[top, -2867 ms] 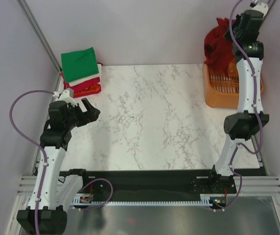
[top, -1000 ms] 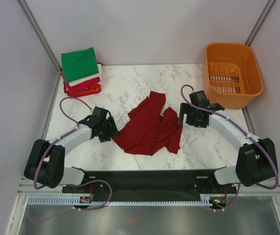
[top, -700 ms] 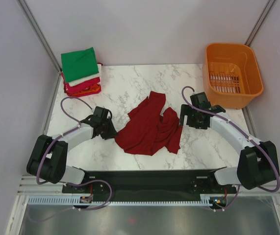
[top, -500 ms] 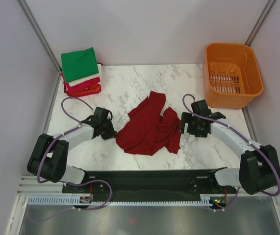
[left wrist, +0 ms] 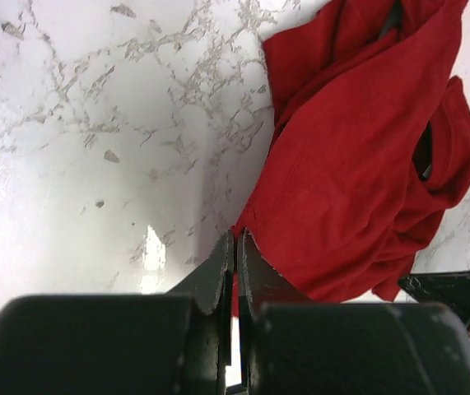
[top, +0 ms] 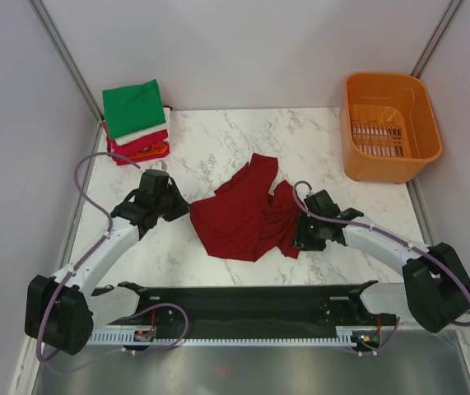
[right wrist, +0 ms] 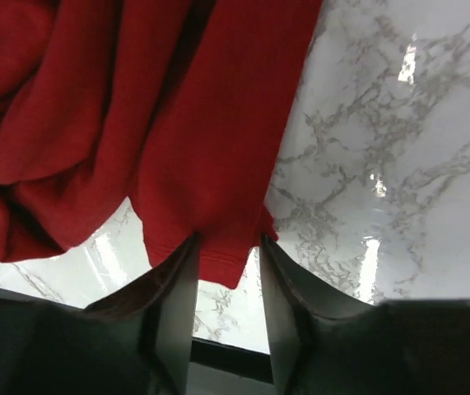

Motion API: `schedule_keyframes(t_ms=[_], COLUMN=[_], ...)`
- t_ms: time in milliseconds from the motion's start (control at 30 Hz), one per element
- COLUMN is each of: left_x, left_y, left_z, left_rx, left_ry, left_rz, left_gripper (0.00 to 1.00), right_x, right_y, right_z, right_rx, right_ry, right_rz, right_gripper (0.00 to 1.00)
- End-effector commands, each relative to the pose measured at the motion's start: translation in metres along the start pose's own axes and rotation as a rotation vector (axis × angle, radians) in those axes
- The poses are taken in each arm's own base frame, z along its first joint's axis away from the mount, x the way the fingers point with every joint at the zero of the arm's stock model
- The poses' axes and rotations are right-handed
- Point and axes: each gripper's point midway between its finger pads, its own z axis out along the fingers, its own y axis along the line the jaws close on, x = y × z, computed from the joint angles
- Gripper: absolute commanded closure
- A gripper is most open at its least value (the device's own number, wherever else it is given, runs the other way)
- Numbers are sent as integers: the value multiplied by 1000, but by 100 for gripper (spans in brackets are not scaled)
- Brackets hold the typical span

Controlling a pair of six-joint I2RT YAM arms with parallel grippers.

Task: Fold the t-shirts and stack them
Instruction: Flatten the tshirt out

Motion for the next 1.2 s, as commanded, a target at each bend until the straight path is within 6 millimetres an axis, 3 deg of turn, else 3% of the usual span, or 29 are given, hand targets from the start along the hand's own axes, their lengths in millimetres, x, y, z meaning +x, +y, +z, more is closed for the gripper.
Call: schedule_keyframes(t_ms=[0, 133, 167, 267, 300, 367, 400, 500, 600, 900, 1033, 1133, 1167], left_x=[-5, -29, -36, -67, -76, -100, -109, -132, -132, -113, -121, -135, -140], left_y=[2, 1, 1, -1, 1, 3, 7, 16, 25, 37, 29, 17, 13], left_z=[-15, -38, -44, -74, -83, -112, -123, -157, -168, -157, -163, -173, -177], left_rx=[-18, -42, -49, -101, -125, -177, -201, -251, -272, -279, -257, -240, -231], left_ry=[-23, -107, -128, -211, -236, -321, -355, -446, -455, -409, -420, -450, -463], left_rz=[-3, 24, 30, 78, 86, 106, 103, 100, 85, 63, 88, 105, 111], left_gripper=[98, 98, 98, 98, 98, 98, 98, 98, 98, 98, 98, 98, 98], right_x=[-14, -31, -38, -83, -113, -144, -174, -212, -225, -222, -234, -246, -255], right_y=[6, 6, 6, 6, 7, 2, -8, -20, -24, -24, -11, 7, 18], right_z=[13, 7, 4, -25, -44, -68, -93, -134, -149, -130, -146, -171, -188], right_rx=[7, 46, 59, 135, 139, 139, 143, 165, 196, 165, 121, 61, 26], right_ry=[-43, -95, -113, -220, -280, -344, -408, -504, -539, -476, -512, -552, -591], right_rz=[19, 2, -10, -45, -22, 13, 57, 94, 107, 139, 124, 101, 78], right_gripper=[62, 100, 100, 100, 100, 100, 100, 100, 100, 100, 100, 100, 100])
